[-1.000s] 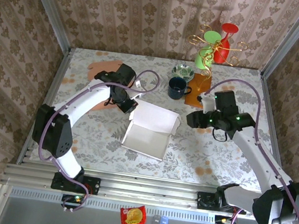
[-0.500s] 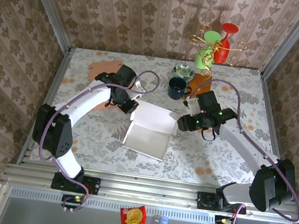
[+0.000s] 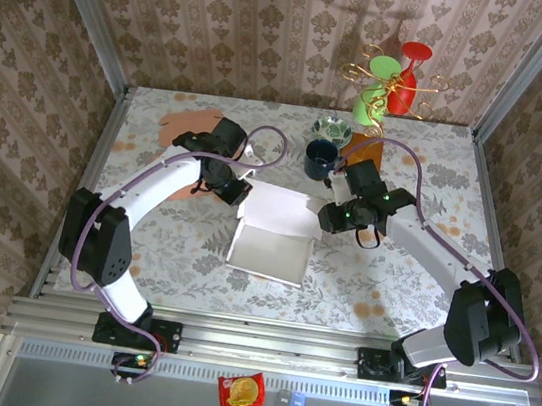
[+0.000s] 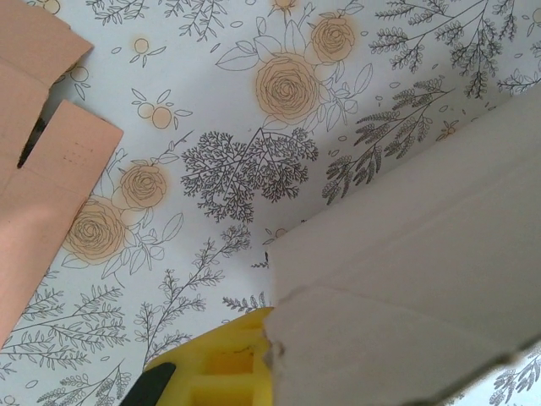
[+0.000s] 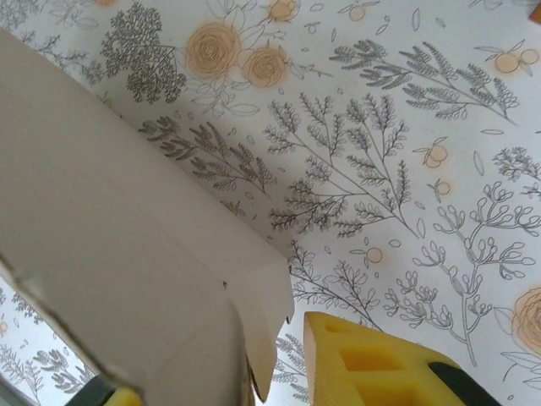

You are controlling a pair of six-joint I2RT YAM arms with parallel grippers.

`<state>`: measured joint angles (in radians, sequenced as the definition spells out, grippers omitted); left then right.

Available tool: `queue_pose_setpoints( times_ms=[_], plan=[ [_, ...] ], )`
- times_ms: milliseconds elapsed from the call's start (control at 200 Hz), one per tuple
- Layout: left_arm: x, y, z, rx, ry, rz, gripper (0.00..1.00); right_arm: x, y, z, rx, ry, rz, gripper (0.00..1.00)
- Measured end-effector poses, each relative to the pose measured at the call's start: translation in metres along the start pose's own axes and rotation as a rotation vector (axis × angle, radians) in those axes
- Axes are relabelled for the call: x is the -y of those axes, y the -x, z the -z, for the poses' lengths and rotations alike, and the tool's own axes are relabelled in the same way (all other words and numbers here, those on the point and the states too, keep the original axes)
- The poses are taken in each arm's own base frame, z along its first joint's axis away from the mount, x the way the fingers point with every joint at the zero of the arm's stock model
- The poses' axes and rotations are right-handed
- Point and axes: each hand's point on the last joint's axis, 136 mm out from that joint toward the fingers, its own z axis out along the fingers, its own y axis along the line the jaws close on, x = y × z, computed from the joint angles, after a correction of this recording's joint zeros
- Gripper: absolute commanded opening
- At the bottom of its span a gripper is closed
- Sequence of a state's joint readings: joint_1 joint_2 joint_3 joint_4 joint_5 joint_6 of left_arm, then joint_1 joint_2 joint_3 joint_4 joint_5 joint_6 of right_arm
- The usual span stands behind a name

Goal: Fold the paper box

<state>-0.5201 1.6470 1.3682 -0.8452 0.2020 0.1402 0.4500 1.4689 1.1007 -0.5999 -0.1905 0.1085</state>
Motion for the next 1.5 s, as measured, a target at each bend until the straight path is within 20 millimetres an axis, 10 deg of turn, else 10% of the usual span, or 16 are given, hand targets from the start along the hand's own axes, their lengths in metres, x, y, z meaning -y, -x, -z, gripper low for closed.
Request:
queue_pose_setpoints(
  times_ms=[290,875,1500],
  plan=[
    [0.0,0.006,0.0,0.023,0.0,0.04,0.0,0.003,0.009,-0.005,0.007,-0.04,-0.012,0.0],
    [-0.007,0.026,-0.002,0.112,0.019,0.339,0.0,0.015,0.061,-0.001,0.101,-0.212,-0.143,0.0],
    [-0.015,0.051,-0.013,0.263,0.051,0.388,0.0,0.029,0.071,-0.013,0.22,-0.298,-0.255,0.0]
  ],
)
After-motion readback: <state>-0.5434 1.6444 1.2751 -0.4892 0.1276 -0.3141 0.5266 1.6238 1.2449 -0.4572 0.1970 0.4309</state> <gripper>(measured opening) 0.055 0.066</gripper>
